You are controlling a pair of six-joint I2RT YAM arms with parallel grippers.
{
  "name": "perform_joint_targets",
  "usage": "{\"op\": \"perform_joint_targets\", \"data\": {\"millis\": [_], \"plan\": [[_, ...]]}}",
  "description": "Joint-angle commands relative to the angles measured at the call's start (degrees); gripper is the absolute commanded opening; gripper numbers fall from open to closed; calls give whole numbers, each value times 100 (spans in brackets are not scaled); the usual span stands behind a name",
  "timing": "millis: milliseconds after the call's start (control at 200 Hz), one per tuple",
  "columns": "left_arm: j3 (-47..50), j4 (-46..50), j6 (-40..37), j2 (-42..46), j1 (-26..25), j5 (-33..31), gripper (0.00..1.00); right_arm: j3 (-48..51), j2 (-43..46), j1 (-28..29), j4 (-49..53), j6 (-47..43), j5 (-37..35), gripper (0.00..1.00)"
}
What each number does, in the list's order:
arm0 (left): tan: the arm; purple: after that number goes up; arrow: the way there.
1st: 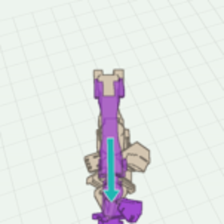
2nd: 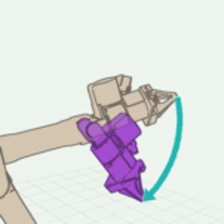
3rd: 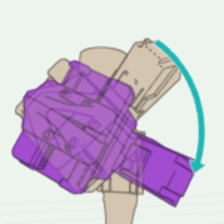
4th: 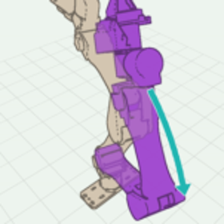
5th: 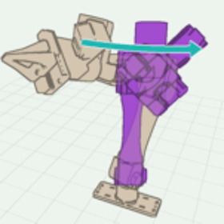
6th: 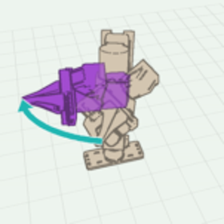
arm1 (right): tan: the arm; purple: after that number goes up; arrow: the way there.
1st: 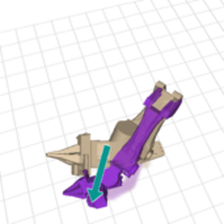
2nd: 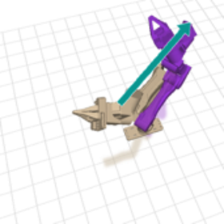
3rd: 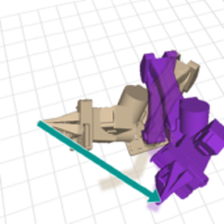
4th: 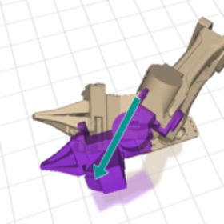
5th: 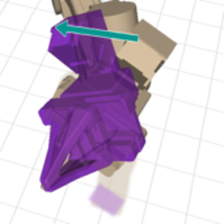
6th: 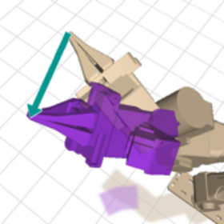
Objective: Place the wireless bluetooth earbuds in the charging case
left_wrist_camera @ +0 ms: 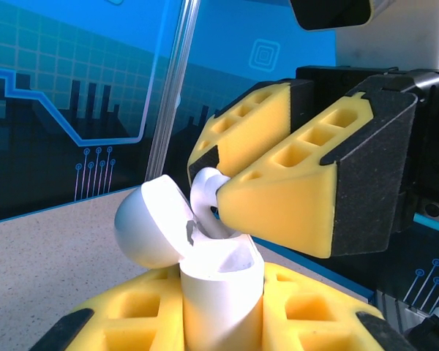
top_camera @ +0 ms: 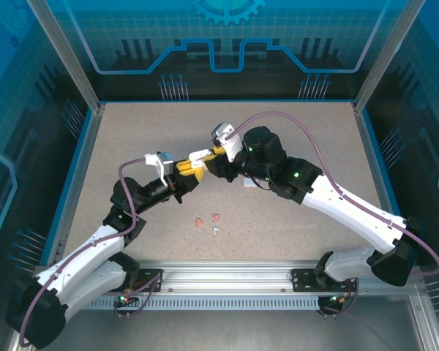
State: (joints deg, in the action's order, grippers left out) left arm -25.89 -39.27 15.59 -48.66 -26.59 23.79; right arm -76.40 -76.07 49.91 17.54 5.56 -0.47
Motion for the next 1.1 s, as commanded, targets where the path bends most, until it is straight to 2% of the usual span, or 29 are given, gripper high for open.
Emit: {"op": "perform_joint_targets", "data": {"millis": [0,350,510,765,910,1096], "plan": [[-48,-226,40,46,-48,-106,0,-74,120,-143,188,326,438,37],[-30,-227,-30,33,-48,-76,0,-54,442,-625,-237,1030,1450,59],[-17,-256,-41,31,-48,-68,0,107,660,-769,-337,1189,1577,68],[-7,-373,-39,32,-55,-7,0,12,540,-825,432,1068,1237,63],[-26,-384,-30,32,-53,11,0,16,379,-821,556,1105,1184,55],[-30,-364,-30,45,-50,3,0,46,263,-815,588,1122,1220,52]]}}
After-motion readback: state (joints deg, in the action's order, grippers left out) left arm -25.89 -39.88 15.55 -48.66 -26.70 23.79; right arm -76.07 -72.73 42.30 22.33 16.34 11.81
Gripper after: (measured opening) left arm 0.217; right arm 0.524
